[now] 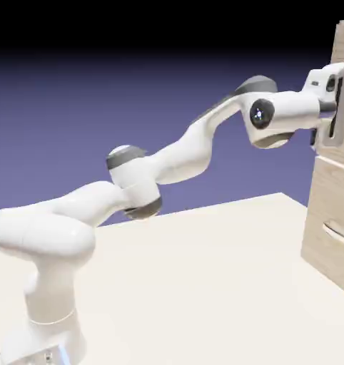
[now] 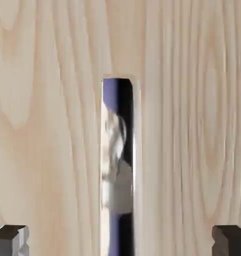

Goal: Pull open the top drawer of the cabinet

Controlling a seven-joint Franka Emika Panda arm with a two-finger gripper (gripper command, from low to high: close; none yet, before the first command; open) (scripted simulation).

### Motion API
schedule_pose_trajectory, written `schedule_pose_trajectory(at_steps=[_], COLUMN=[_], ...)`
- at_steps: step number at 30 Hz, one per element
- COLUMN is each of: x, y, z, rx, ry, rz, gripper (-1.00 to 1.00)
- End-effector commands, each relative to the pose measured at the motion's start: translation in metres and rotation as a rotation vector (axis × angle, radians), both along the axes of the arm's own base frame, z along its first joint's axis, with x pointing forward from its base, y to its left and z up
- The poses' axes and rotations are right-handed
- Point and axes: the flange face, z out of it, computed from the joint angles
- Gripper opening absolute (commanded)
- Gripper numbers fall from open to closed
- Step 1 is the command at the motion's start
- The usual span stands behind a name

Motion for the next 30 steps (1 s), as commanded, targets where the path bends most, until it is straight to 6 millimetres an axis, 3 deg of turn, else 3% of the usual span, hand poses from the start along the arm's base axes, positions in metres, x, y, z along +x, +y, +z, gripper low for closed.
schedule_pose_trajectory(at_steps=[1, 4, 5, 8, 16, 30], x=[0.007, 0.021, 0.021, 0.008, -0.055, -0.199], y=[0.0, 0.0, 0.0, 0.0, 0.0, 0.0], z=[0.0, -0.001, -0.001, -0.001, -0.001, -0.001], rx=[0.0, 0.001, 0.001, 0.001, 0.001, 0.001], ry=[0.0, 0.0, 0.0, 0.0, 0.0, 0.0], rz=[0.0, 0.0, 0.0, 0.0, 0.0, 0.0], gripper=[0.0, 0.0, -1.0, -1.0, -1.0, -1.0])
